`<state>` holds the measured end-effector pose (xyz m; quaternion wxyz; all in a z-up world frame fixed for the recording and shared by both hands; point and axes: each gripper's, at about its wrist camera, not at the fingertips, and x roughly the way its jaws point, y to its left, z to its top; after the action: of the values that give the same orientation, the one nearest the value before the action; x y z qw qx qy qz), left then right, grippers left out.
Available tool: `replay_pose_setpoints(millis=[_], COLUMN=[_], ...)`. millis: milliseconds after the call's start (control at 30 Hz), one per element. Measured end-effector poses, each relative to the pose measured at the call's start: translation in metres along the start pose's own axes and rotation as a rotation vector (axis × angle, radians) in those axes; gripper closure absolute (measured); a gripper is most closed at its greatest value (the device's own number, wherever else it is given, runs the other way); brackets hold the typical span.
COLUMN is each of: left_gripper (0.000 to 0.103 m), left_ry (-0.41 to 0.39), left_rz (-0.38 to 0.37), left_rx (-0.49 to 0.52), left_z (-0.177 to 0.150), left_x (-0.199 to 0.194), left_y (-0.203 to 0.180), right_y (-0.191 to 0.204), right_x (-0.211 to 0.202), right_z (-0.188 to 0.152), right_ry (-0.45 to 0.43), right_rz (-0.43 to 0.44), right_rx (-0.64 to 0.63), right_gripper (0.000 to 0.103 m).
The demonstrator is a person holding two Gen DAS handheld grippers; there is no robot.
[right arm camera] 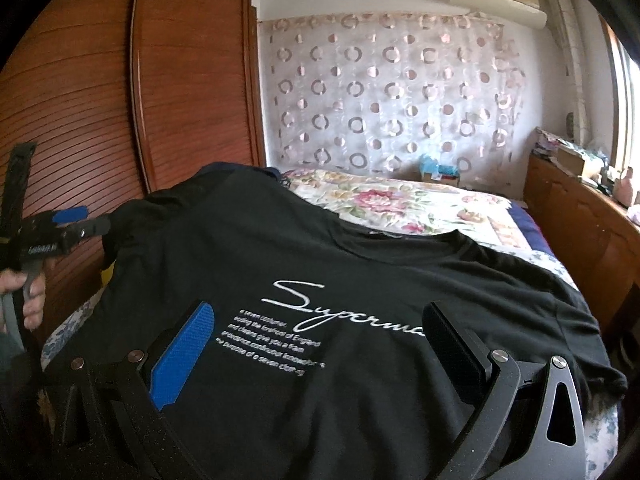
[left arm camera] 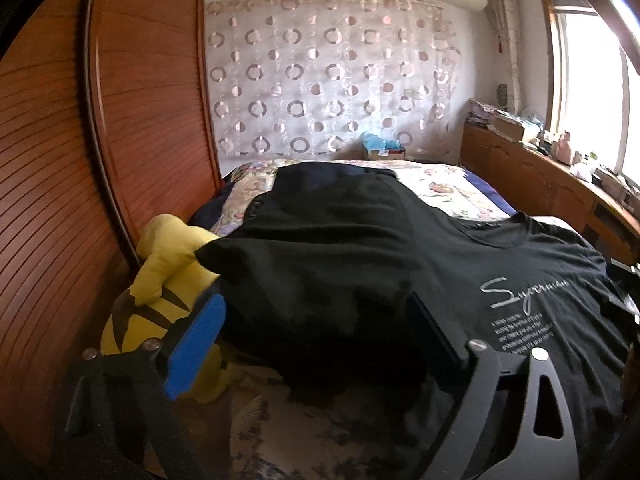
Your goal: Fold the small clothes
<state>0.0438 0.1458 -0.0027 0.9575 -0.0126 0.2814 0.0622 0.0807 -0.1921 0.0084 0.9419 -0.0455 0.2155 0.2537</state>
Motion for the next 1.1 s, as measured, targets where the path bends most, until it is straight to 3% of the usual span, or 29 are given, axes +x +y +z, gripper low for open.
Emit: replay_pose_setpoints(millis=[500, 667, 733, 800, 1100], left_gripper=[0.064, 0.067, 0.076, 0.091, 0.097], left_ry=[0.088, 0.128, 0.126, 0.119, 0.032], left_rz=[-0.02, -0.049, -0.068, -0.077, -0.107], left_rx=[-0.077, -0.098, -0.09, -0.077, 0.005], left_z=[0.006, 0.004, 0.005, 0.006, 0.027], left_x=[0.038, 0.05, 0.049, 0.046, 0.017], left_y=[0.034, 0.042, 0.042, 0.041, 0.023], right_y=[-0.009, -0.01, -0.01, -0.01, -0.007], right_x=[0.0, -0.002, -0.002, -0.003, -0.004], right_z=[0.002, -0.002, -0.003, -0.003, -0.004], right_ry=[0.034, 0.035, 0.036, 0.035, 0.031], right_rz=[0.038, 0.036, 0.035, 0.033, 0.027], right_rx=[-0.015, 0.0, 0.005, 0.009, 0.025], right_gripper=[0.0, 0.0, 0.0, 0.0, 0.0])
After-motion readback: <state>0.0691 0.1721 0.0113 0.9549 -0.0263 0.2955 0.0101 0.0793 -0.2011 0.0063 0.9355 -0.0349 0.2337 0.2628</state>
